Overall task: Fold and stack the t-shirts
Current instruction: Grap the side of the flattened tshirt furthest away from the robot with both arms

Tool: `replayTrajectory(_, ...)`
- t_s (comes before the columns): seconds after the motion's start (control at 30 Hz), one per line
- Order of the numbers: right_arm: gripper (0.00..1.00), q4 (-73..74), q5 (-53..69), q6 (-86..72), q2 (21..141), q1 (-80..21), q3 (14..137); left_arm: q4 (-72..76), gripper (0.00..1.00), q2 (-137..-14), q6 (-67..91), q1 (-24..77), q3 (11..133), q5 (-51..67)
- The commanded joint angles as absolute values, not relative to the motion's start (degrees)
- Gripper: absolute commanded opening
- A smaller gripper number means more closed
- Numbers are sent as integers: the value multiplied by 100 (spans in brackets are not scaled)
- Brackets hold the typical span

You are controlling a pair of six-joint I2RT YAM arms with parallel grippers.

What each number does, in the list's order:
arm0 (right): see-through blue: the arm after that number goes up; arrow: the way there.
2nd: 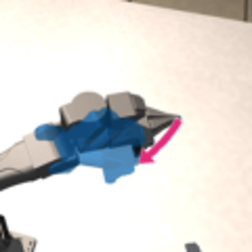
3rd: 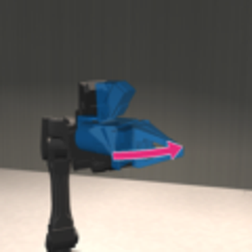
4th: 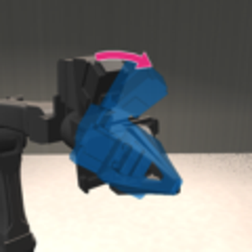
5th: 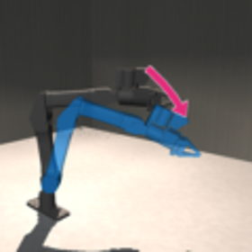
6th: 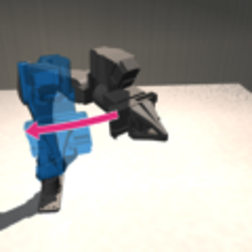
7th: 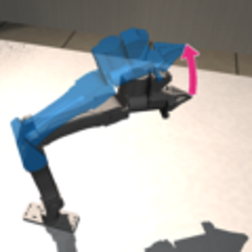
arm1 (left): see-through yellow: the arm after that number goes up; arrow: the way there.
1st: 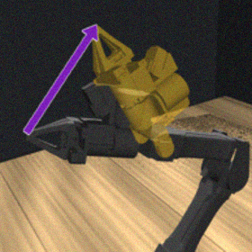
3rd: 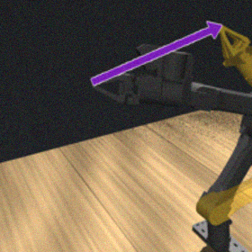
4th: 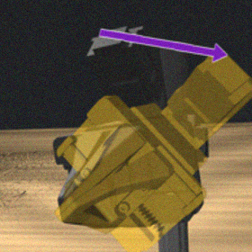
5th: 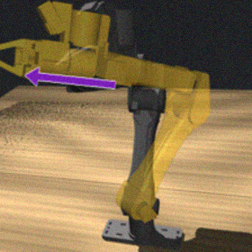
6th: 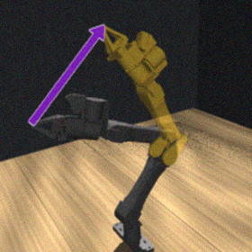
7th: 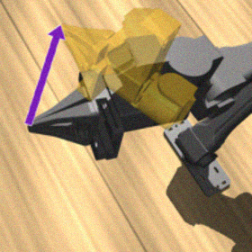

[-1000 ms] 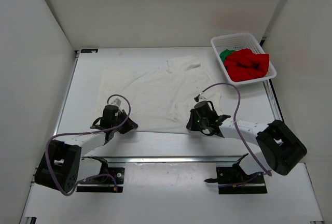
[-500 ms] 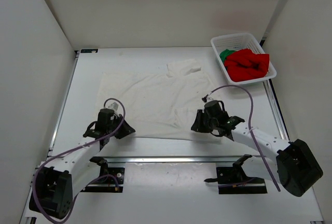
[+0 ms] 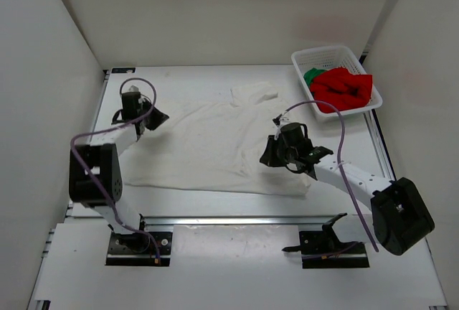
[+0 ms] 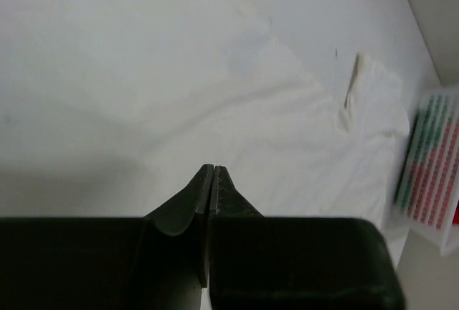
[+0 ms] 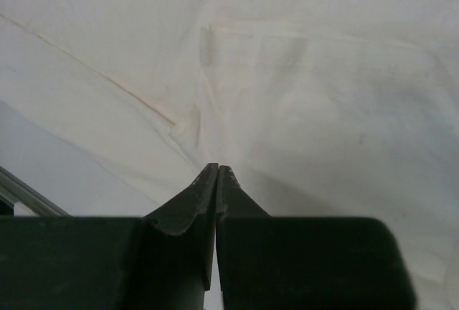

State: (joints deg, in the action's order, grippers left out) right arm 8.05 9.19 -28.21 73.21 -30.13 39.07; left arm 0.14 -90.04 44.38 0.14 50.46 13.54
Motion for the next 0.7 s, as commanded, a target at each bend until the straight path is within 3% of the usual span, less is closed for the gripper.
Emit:
replayTrajectory(0.0,0,379,958,-2602,7383,-3059,3736,-271,11,-9823,4132,-359,6315,809)
replayTrajectory(0.17,0,72,1194,-2532,7242,-2901,3323,-1272,20,-11063,3455,-711,8047,213)
replayTrajectory(0.3,0,-219,1467,-2619,7102,-2593,3050,-1669,28,-11749,3156,-764,8752,27)
replayTrajectory(0.67,0,-404,2056,-2408,7523,-2636,3129,-1450,44,-12620,3498,-1160,9298,519)
